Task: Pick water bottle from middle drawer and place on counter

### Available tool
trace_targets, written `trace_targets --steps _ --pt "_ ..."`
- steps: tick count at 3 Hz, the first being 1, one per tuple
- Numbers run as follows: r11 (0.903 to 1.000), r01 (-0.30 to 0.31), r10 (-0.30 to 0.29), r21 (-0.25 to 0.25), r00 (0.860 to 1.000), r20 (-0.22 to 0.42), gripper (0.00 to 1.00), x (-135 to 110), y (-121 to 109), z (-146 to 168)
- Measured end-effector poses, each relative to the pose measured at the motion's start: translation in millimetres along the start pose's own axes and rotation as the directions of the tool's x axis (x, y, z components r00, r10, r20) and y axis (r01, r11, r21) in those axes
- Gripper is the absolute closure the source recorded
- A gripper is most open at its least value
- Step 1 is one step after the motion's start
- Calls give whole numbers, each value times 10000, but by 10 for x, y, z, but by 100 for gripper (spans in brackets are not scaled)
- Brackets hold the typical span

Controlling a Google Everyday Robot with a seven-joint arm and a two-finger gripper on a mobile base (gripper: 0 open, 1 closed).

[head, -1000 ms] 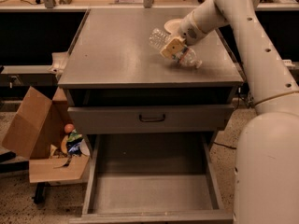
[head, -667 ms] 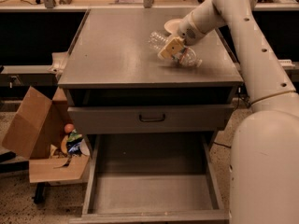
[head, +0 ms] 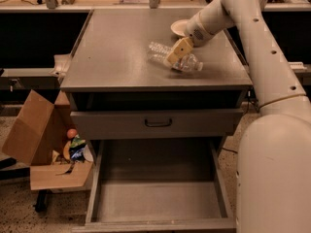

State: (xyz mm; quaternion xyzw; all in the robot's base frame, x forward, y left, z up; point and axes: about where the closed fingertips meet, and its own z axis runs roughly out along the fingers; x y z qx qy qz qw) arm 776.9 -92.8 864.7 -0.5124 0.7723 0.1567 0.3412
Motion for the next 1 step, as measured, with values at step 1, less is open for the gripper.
trace_targets --steps 1 --pt "9853 1260 -1320 1157 9902 459 0 -400 8 -550"
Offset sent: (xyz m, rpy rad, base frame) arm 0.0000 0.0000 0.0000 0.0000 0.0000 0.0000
